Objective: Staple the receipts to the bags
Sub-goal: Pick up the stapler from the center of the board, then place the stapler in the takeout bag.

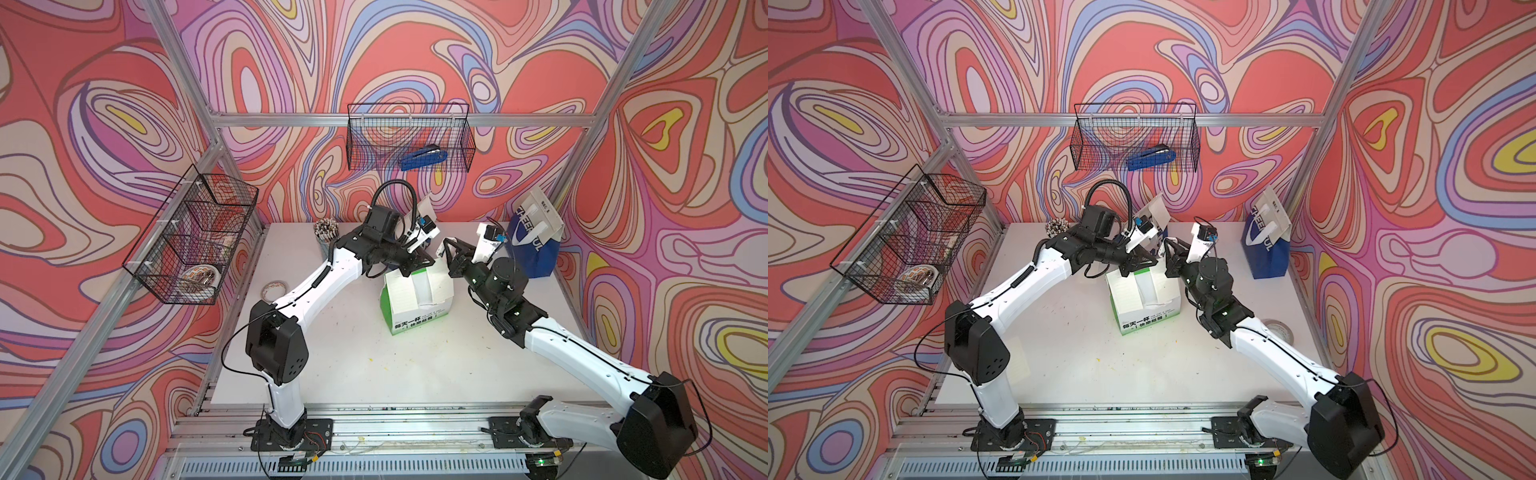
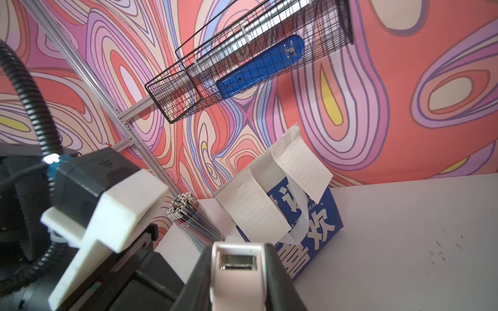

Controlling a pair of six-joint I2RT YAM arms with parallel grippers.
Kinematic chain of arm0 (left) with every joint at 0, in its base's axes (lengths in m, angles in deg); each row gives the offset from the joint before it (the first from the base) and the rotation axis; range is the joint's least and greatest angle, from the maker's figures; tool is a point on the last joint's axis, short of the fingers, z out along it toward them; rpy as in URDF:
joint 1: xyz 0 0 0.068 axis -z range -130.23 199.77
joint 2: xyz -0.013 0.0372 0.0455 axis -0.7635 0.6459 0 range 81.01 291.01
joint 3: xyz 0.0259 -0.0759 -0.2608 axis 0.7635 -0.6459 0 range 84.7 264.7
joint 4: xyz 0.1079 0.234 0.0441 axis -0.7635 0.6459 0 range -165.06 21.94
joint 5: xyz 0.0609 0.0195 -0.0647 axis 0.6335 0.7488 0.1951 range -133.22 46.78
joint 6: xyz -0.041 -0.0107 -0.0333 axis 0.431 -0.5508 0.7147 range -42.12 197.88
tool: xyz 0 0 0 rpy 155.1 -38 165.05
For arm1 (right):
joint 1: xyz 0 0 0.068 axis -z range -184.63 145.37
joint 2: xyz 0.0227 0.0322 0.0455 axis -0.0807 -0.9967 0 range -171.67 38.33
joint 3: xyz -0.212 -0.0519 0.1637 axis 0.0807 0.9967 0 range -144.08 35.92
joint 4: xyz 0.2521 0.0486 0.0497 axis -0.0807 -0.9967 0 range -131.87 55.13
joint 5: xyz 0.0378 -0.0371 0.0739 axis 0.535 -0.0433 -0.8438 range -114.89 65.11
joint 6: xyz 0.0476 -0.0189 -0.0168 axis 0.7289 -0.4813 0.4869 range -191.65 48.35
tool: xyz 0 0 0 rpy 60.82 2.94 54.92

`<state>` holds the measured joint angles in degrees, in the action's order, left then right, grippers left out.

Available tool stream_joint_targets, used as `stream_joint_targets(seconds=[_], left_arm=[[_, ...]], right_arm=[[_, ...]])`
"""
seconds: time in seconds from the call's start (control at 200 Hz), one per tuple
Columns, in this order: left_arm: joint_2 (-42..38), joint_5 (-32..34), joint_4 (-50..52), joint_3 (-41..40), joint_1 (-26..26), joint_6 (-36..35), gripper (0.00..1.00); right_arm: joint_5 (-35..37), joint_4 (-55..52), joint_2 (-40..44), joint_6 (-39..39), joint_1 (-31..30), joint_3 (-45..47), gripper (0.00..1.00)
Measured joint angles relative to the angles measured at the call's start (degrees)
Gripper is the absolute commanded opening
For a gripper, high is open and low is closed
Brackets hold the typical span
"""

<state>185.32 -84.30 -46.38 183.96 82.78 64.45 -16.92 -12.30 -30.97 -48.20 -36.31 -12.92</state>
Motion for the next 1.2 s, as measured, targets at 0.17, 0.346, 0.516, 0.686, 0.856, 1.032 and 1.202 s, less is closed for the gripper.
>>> stream_joint_targets(seconds=[0.17, 0.346, 0.516, 0.686, 0.856, 1.032, 1.202], left_arm=[[0.0, -0.1, -0.3, 0.0, 0.0, 1.4, 0.0], [0.0, -0.7, -0.7, -0.2, 0.0, 2.9, 0.0], [0.0, -1.6, -1.1, -0.5, 0.0, 4.0, 0.0], [0.0, -2.4, -2.4, -1.2, 0.0, 5.1, 0.0], [0.0, -2.8, -3.5, -1.2, 0.0, 5.1, 0.0], [0.0, -3.8, -3.7, -1.8, 0.0, 5.2, 0.0], [0.0, -3.8, -4.5, -1.9, -0.3, 5.0, 0.0]], right_arm=[[1.4, 2.9, -1.8, -2.0, -1.7, 0.1, 0.0], [3.9, 5.7, -2.9, -4.0, -2.3, 1.6, 0.0], [6.6, 9.5, -2.1, -6.2, -3.1, 4.2, 0.0], [7.8, 8.7, -0.5, -7.8, -3.1, 5.2, 0.0], [6.7, 2.2, 0.5, -8.3, -3.0, 4.8, 0.0], [5.7, -0.5, 0.8, -7.9, -2.9, 4.2, 0.02], [5.5, -9.0, -1.7, -8.7, -2.9, -2.4, 0.11]])
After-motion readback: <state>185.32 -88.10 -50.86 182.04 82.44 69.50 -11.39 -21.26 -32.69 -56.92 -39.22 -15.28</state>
